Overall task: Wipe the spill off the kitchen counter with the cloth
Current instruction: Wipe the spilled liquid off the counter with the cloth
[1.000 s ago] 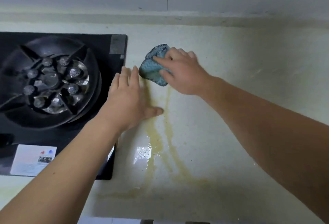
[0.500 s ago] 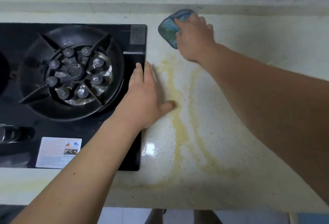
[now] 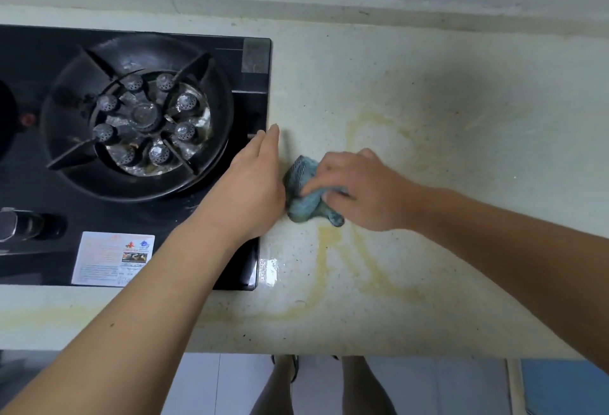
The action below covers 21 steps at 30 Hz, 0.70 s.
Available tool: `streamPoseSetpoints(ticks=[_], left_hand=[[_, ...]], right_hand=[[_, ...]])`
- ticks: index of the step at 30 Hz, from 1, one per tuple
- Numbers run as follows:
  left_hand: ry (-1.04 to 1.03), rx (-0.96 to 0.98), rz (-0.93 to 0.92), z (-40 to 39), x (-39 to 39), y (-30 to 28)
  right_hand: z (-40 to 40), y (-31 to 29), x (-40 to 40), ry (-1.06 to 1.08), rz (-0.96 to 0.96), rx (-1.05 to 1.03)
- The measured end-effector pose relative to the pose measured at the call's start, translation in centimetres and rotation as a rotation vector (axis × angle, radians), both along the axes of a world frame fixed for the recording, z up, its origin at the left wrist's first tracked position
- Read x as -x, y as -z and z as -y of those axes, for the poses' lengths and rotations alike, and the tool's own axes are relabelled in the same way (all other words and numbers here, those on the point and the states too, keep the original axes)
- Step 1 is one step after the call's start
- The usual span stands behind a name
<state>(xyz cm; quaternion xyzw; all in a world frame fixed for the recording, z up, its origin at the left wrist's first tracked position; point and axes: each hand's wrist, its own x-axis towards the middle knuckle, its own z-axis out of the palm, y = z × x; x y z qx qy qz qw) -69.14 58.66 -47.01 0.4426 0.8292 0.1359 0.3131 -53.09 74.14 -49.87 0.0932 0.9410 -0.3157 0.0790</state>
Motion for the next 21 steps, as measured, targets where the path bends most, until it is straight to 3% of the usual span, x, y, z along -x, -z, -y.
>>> streamPoseSetpoints(ticks=[2, 7, 15, 21], left_hand=[[-0.029, 0.002, 0.013, -0.2, 0.0, -0.6], [-0.029, 0.044, -0.004, -0.6, -0.5, -1.3], [-0.01, 0.053, -0.071, -0.3, -1.0, -0.7], [-0.022, 0.046, -0.097, -0.5, -1.2, -0.5]], right_hand=[[-1.4, -0.9, 0.6, 0.13, -0.035, 0.081], [-3.1, -0.1, 1.6, 0.527, -0.145, -0.285], [0.7, 2.8, 1.5, 0.444, -0.195, -0.48], [0.6, 2.1, 1.0, 0.033, -0.215, -0.532]])
